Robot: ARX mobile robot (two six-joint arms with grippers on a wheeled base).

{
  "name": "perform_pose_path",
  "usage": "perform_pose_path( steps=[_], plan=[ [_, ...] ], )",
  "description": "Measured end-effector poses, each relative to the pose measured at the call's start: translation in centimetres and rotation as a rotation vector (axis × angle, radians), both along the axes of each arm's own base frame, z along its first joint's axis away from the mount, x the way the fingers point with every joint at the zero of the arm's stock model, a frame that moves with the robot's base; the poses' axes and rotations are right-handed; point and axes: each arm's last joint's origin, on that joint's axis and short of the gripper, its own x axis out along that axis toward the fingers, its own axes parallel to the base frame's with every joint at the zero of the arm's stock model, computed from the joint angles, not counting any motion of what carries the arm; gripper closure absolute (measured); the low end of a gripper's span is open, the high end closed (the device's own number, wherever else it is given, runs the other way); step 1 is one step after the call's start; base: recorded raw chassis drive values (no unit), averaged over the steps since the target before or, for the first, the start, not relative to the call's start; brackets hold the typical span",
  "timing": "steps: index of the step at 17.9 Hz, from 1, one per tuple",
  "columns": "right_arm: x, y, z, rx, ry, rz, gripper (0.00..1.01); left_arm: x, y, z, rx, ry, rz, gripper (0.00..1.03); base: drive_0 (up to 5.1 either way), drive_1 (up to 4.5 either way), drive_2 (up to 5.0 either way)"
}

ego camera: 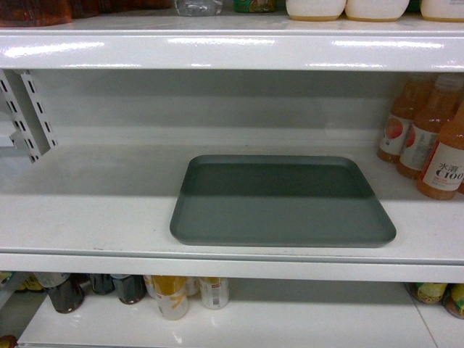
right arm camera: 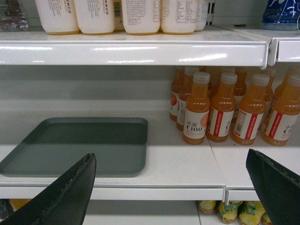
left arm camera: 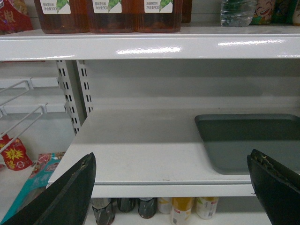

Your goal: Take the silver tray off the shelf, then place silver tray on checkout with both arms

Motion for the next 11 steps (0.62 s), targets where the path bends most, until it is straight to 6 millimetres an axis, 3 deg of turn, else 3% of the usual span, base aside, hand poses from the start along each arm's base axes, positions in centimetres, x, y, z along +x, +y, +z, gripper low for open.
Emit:
perform_pose_path(
  steps=[11],
  plan=[
    [0.00,0.00,0.00,0.000,0.000,0.000,0.03,0.00,0.00,0.00,0.000,0.000,0.000,0.05,0.0,0.00,0.0]
  ],
)
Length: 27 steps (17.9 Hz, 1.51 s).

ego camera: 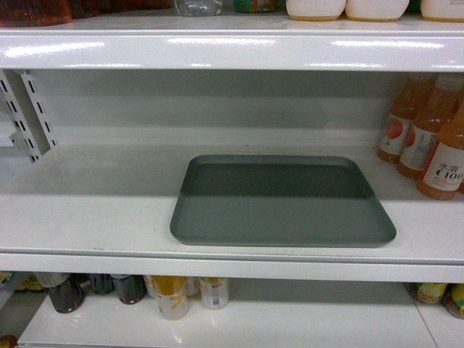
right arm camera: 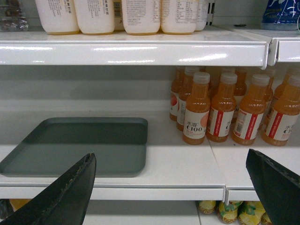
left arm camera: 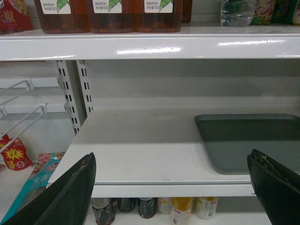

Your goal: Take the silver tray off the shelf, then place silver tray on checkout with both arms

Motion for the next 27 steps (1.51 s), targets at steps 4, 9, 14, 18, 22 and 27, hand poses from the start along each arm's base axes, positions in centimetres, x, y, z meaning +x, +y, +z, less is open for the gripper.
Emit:
perform_pose_path(
  steps=[4,9,14,18,22,27],
  plan=[
    [0.00,0.00,0.00,0.000,0.000,0.000,0.03,0.00,0.00,0.00,0.000,0.000,0.000,0.05,0.0,0.00,0.0],
    [0.00,0.00,0.00,0.000,0.000,0.000,0.03,0.00,0.00,0.00,0.000,0.000,0.000,0.05,0.0,0.00,0.0],
    [0.00,0.00,0.00,0.000,0.000,0.000,0.03,0.00,0.00,0.00,0.000,0.000,0.000,0.05,0.0,0.00,0.0],
    [0.00,0.00,0.00,0.000,0.000,0.000,0.03,0.00,0.00,0.00,0.000,0.000,0.000,0.05,0.0,0.00,0.0],
    [0.00,0.00,0.00,0.000,0.000,0.000,0.03,0.00,0.00,0.00,0.000,0.000,0.000,0.05,0.0,0.00,0.0],
    [0.00,0.00,0.00,0.000,0.000,0.000,0.03,0.00,0.00,0.00,0.000,0.000,0.000,0.05,0.0,0.00,0.0]
  ],
)
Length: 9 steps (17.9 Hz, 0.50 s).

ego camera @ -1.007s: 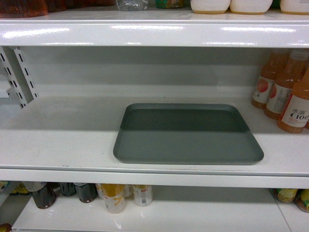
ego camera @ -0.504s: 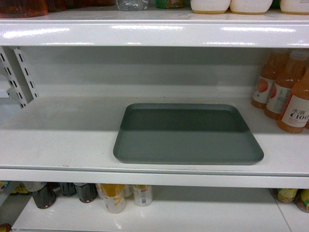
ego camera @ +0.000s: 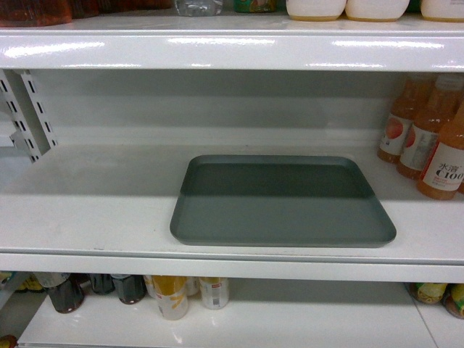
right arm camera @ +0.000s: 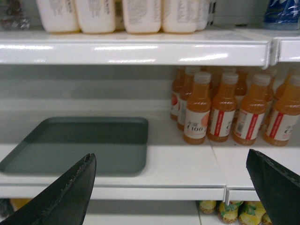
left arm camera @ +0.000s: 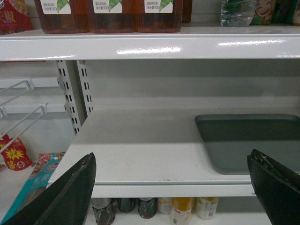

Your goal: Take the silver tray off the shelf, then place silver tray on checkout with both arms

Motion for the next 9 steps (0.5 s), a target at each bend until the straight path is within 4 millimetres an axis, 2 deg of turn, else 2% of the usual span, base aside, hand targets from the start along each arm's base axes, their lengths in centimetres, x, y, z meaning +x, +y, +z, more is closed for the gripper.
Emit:
perform_pose_path(
  steps=[1,2,3,4,6,8,9],
  plan=[
    [0.0,0.0,-0.2,-0.017,0.118,0.062,0.03,0.0,-0.1,-0.2,-0.010,0.144,0.077,0.05,0.0,0.00,0.0],
    [0.9,0.3,-0.4,-0.028,0.240,0.157,0.03,0.9,-0.1,0.0,0.010,0.302,0.181,0.05,0.0,0.00,0.0],
    [2.4,0.8,-0.4,-0.040,0.288,0.229,0.03,2.5,0.7,0.1,0.005,0.350,0.283,0.05,0.0,0.00,0.0],
    [4.4,1.2,-0.4,-0.039,0.331,0.253,0.03,4.5,1.1,-0.1,-0.022,0.383,0.293,0.05,0.0,0.00,0.0],
    [7.6,1.6,-0.8,-0.022,0.387,0.259,0.03,8.1,0.4,-0.3,-0.026,0.417,0.197,0.05,0.0,0.00,0.0],
    [10.8,2.1,-2.4,0.010,0.477,0.265,0.03,11.4,-0.6,-1.6,-0.029,0.477,0.112,0.05,0.0,0.00,0.0],
    [13.4,2.6,-4.0,0.008,0.527,0.271,0.03,14.6,-1.7,-3.1,-0.053,0.537,0.049,0.05,0.0,0.00,0.0]
  ],
)
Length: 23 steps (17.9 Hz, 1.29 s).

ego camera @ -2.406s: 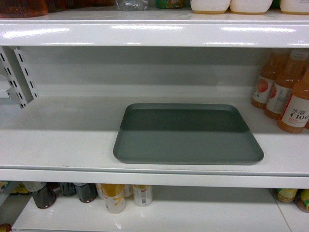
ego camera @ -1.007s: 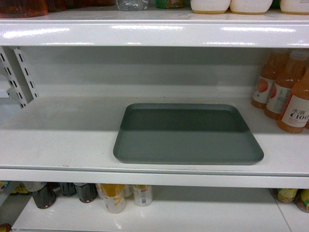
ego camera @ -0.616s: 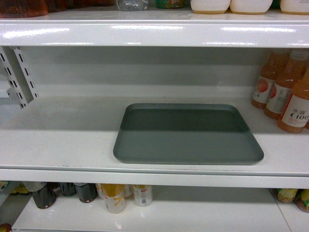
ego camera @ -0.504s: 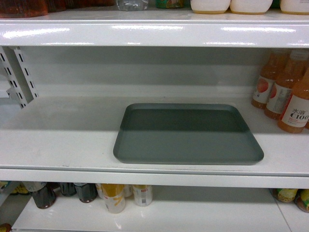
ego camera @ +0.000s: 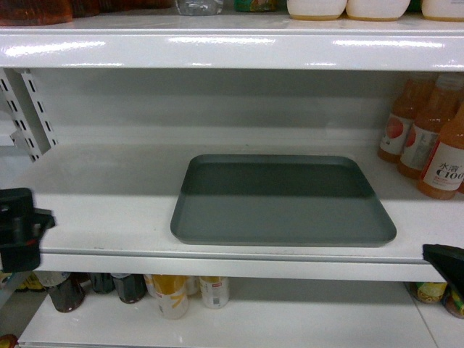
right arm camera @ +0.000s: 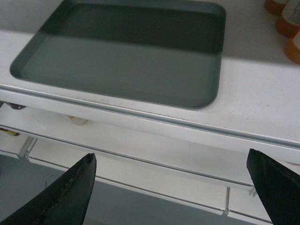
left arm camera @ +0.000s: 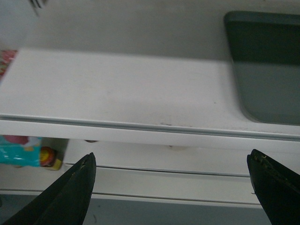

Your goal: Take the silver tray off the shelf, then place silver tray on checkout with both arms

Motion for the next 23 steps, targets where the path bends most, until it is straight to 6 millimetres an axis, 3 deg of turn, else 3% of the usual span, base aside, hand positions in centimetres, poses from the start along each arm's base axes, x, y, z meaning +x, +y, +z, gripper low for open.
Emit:
perform_pose_path(
  steps=[1,3,6,11,15,17,19,20,21,23],
  plan=[
    [3.4,0.3,-1.7,-0.006,0.062,-0.016,0.03,3.6,-1.9,-2.2,-0.016,0.088,-0.050,0.05,0.0,0.00,0.0],
    [6.3,0.5,-3.5,-0.009,0.111,-0.034,0.03,6.7,-4.1,-4.2,0.001,0.156,-0.094,0.05,0.0,0.00,0.0],
    [9.7,0.5,-4.9,-0.016,0.128,-0.071,0.03,10.2,-6.6,-5.1,0.002,0.181,-0.129,0.05,0.0,0.00,0.0],
    [15.0,0.6,-6.7,-0.020,0.180,-0.111,0.03,14.8,-8.6,-6.5,0.009,0.240,-0.126,0.05,0.0,0.00,0.0],
    [18.4,0.8,-6.8,-0.034,0.177,-0.144,0.03,16.7,-9.2,-6.5,0.006,0.250,-0.108,0.05,0.0,0.00,0.0],
    [21.5,0.2,-8.8,-0.062,0.231,-0.212,0.03,17.9,-10.1,-7.4,0.015,0.285,-0.102,0.05,0.0,0.00,0.0],
    [22.7,0.1,-9.4,-0.069,0.235,-0.233,0.03,17.6,-11.1,-9.0,-0.022,0.334,-0.117,0.05,0.0,0.00,0.0],
    [22.8,0.0,-9.4,-0.089,0.245,-0.238,0.07,17.7,-10.7,-9.2,-0.074,0.339,-0.094,0.09,0.0,0.00,0.0],
    [22.7,0.1,-9.5,-0.089,0.250,-0.232,0.23,17.5,-10.3,-9.4,-0.083,0.340,-0.074,0.23,0.0,0.00,0.0],
    [22.6,0.1,-9.7,-0.088,0.257,-0.230,0.35,17.5,-9.8,-9.5,-0.099,0.344,-0.061,0.36,0.0,0.00,0.0]
  ],
)
